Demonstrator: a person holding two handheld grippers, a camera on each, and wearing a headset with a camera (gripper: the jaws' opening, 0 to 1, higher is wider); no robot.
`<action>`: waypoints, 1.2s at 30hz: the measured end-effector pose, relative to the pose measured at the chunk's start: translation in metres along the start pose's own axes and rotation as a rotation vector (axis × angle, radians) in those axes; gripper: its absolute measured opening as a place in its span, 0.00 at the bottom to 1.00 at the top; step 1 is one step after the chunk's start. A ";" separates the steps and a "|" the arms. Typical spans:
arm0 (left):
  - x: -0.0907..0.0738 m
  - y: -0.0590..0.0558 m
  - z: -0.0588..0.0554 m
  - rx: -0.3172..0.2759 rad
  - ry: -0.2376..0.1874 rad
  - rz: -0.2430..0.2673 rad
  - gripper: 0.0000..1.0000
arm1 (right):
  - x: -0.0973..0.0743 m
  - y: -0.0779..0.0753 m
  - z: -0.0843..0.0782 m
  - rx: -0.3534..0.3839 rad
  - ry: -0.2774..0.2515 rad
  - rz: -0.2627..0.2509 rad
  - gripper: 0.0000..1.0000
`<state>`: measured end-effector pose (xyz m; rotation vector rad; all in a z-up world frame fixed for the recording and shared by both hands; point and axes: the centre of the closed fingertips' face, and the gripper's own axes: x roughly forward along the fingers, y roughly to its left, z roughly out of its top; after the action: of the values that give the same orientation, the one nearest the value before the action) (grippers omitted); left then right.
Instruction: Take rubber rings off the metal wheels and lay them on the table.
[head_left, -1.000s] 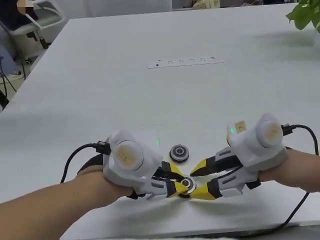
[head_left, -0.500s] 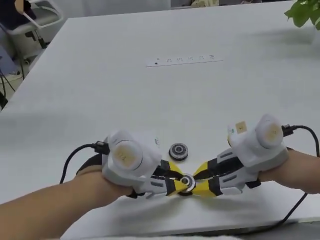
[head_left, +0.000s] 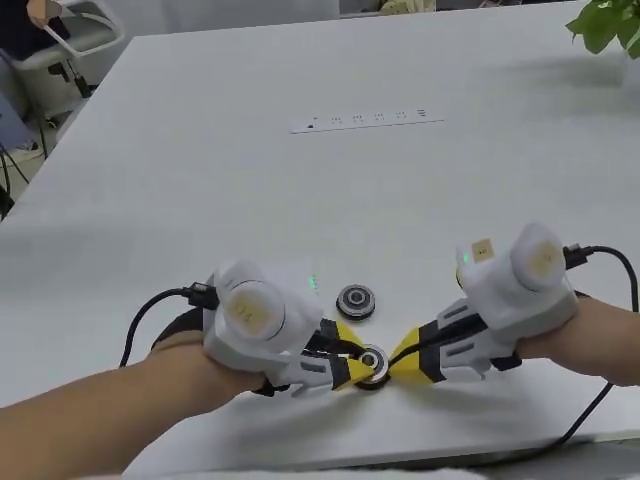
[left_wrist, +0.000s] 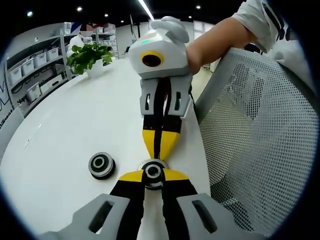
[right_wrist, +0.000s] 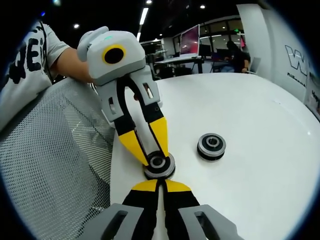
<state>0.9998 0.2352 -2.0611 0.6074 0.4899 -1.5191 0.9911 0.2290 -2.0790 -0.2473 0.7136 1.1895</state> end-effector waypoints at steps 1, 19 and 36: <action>0.000 0.000 0.000 0.001 0.001 0.000 0.07 | 0.000 -0.001 0.000 0.015 -0.003 0.000 0.00; -0.001 -0.002 0.000 -0.001 0.003 0.002 0.07 | -0.005 -0.003 0.001 0.262 -0.056 0.018 0.00; -0.001 -0.002 -0.001 -0.007 0.011 0.010 0.07 | -0.009 -0.005 0.011 0.371 -0.131 0.026 0.00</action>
<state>0.9983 0.2360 -2.0613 0.6121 0.4994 -1.5047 0.9979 0.2268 -2.0658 0.1485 0.8080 1.0639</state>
